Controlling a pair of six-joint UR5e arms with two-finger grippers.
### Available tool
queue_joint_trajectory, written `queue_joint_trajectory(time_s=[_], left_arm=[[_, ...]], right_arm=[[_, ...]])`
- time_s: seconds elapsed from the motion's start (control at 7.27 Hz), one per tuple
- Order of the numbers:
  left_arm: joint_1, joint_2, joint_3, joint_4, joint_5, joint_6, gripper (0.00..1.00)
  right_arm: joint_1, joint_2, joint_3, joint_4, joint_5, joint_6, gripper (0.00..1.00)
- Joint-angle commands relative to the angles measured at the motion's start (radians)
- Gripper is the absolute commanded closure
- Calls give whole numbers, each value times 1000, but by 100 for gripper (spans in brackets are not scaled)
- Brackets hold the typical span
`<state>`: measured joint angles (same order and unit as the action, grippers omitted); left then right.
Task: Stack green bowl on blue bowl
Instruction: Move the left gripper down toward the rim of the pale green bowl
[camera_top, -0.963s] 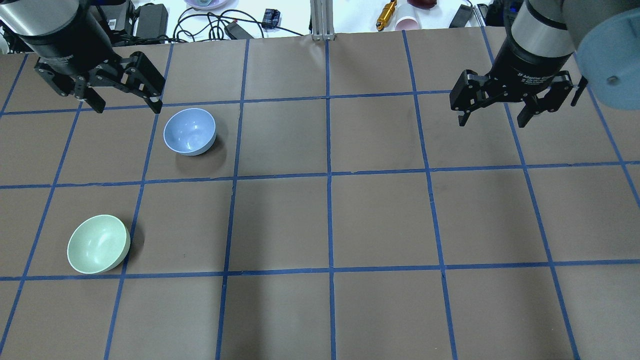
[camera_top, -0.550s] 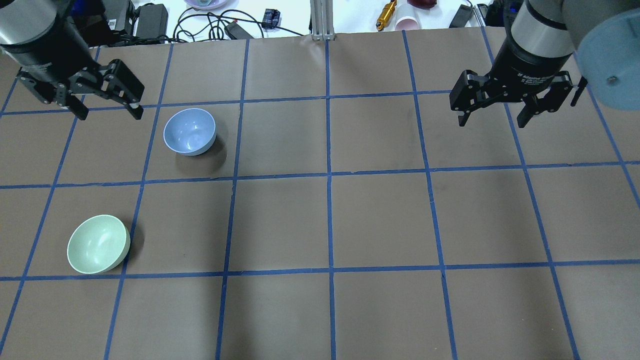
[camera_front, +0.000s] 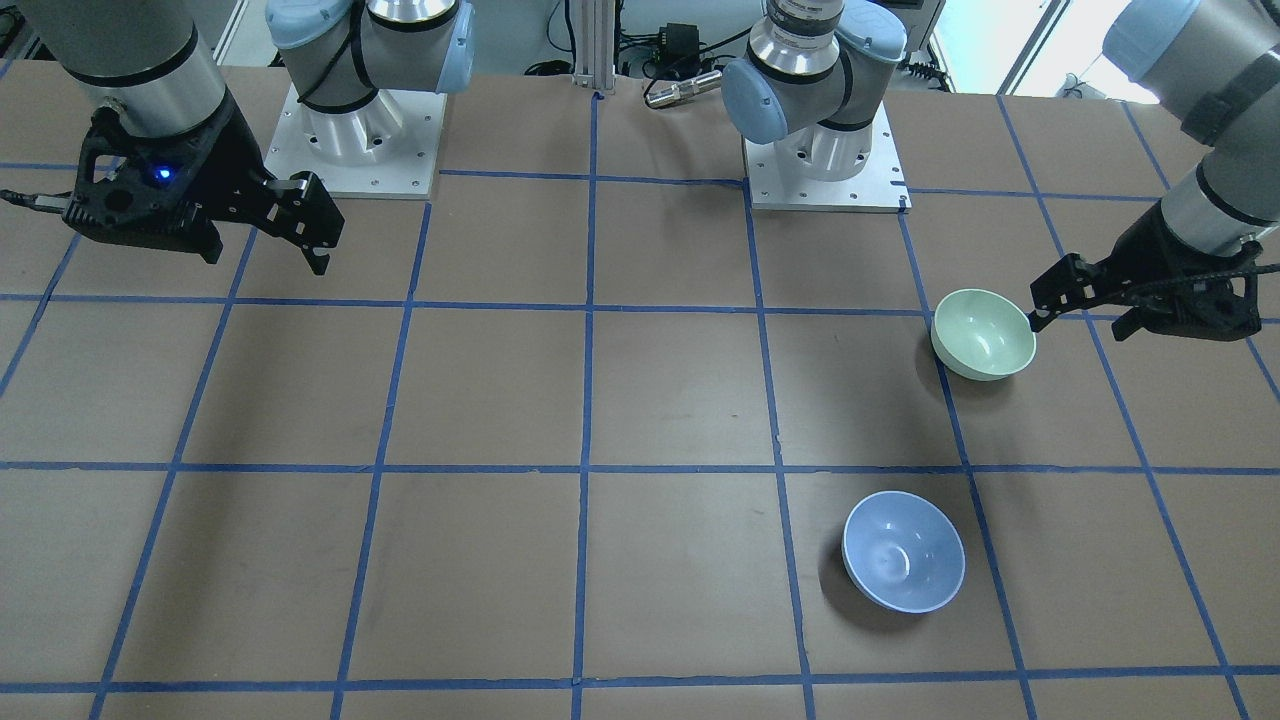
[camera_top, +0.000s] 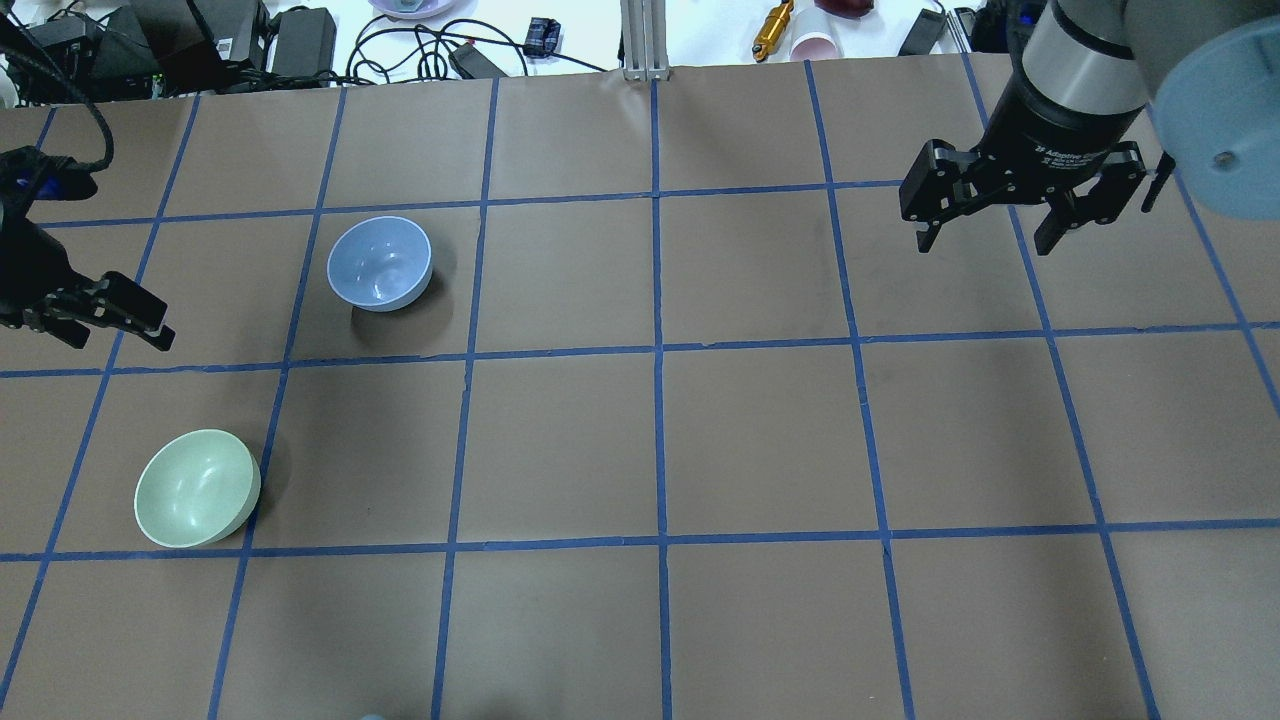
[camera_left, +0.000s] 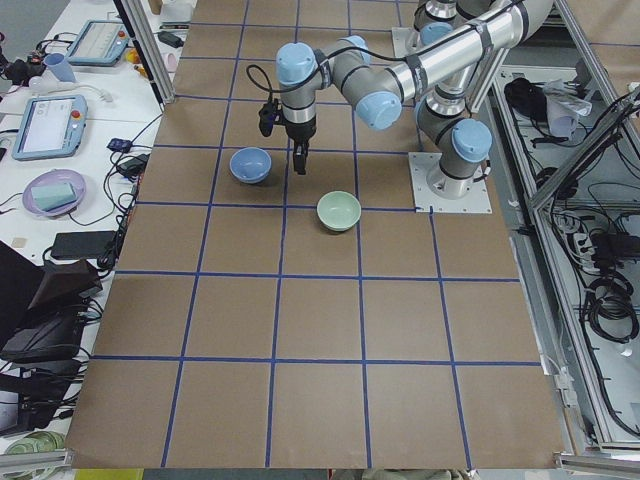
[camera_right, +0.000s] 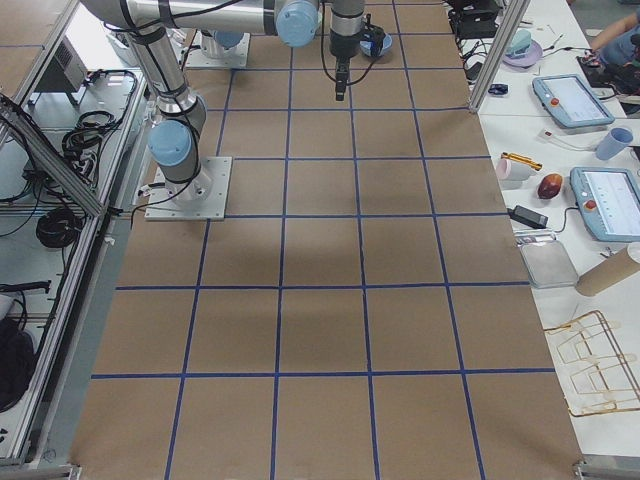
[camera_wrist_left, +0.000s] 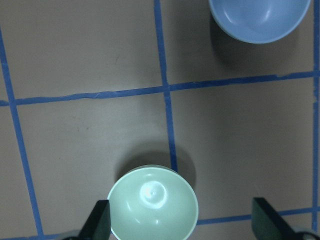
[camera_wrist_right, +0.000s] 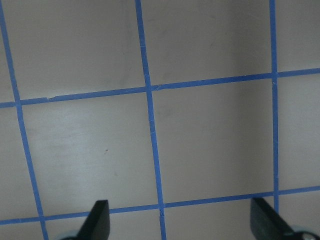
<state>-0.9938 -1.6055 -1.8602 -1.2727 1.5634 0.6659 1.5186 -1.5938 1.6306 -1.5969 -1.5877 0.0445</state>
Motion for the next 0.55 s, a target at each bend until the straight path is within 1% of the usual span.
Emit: queue_joint_trajectory(time_s=[0.0,0.14,0.28,0.41], left_arm=[[91,-19,-115,145,-3,104,0],[125,-27,-147,166,-14,124,0],[160,-43,-178,194,-44,162,0],[190,-59,-216,246,-46,208,0]], right_arm=[[0,0,0,0,0,0,0],[0,0,0,0,0,0,0],[0,0,0,0,0,0,0],[0,0,0,0,0,0,0]])
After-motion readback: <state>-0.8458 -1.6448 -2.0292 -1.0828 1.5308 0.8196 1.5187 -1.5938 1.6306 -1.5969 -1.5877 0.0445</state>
